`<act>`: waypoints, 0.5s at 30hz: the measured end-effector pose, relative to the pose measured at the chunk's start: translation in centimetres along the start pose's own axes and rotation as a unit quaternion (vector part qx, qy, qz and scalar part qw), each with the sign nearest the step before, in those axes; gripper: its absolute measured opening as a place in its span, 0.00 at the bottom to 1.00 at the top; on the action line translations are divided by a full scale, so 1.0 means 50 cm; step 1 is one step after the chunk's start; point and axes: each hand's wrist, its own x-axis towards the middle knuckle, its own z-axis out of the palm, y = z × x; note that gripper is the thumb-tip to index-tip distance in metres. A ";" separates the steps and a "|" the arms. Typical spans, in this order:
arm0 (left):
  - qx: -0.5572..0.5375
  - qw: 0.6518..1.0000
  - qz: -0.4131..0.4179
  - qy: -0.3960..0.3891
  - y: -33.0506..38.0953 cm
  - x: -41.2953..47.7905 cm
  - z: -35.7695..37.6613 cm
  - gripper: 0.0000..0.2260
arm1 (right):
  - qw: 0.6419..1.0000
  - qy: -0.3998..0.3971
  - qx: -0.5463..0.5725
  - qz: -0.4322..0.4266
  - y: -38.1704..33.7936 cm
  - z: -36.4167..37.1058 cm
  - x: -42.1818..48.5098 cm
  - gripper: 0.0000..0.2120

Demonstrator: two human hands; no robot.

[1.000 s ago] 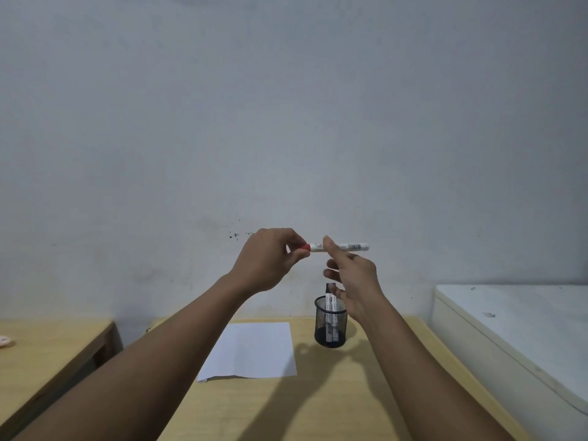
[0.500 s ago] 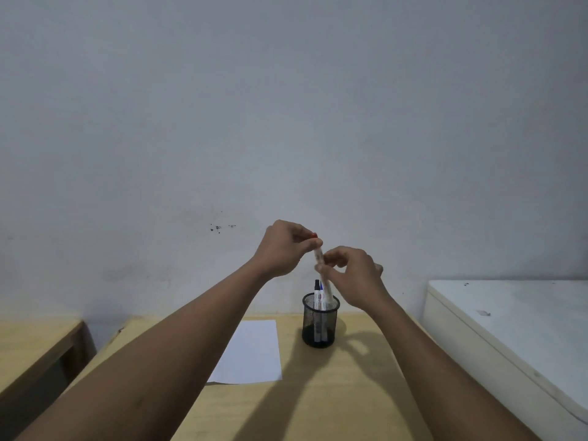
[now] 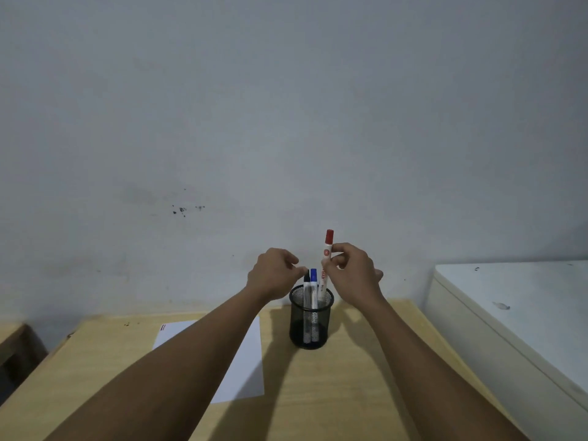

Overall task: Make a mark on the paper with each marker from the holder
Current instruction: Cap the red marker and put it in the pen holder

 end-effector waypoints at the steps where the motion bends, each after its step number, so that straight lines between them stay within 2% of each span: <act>1: -0.003 1.000 -0.007 -0.007 -0.010 0.004 0.014 0.19 | 1.000 -0.005 -0.008 0.008 0.011 0.010 0.003 0.04; 15: -0.055 0.998 -0.011 -0.039 -0.057 0.040 0.079 0.19 | 0.993 -0.061 -0.082 0.056 0.076 0.069 0.018 0.09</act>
